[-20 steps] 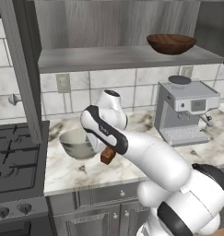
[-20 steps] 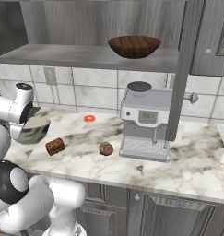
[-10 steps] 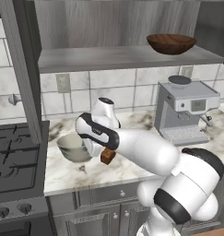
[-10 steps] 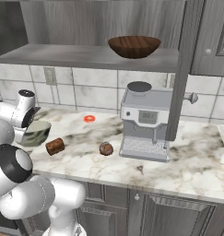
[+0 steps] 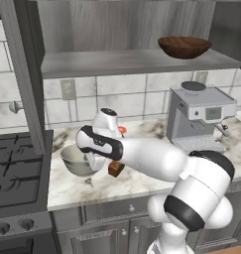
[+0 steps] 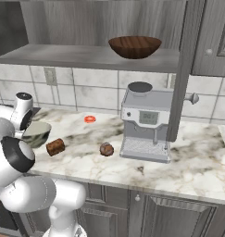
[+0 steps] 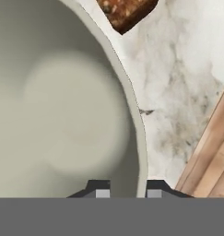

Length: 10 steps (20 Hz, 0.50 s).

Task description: Pick both bowls and place them on the counter. Then place the bread in one bowl and place the bread in the other bowl.

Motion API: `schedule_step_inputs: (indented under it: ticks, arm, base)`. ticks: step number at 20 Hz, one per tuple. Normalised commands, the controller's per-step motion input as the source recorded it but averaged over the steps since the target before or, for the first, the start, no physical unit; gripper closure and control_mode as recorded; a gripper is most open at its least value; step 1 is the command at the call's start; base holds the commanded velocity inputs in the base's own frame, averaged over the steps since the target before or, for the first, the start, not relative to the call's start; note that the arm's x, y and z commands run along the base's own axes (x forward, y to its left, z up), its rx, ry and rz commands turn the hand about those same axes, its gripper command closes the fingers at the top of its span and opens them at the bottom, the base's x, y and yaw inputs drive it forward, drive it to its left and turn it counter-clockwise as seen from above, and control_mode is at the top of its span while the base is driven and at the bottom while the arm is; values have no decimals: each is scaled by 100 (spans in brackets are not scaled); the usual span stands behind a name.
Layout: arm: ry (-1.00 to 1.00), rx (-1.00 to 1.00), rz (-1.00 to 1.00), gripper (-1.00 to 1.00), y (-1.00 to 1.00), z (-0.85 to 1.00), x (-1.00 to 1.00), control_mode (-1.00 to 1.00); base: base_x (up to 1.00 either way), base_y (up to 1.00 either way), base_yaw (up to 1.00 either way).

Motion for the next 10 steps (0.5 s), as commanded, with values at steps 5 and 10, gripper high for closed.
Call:
schedule_step_inputs:
  ticks: [5, 10]
  arm:
    - [-6, 0, 0, 100, 4, -27, 7, -100]
    - [-6, 0, 0, 100, 3, -28, 1, -100]
  base:
    - [0, 0, 0]
    - [0, 0, 0]
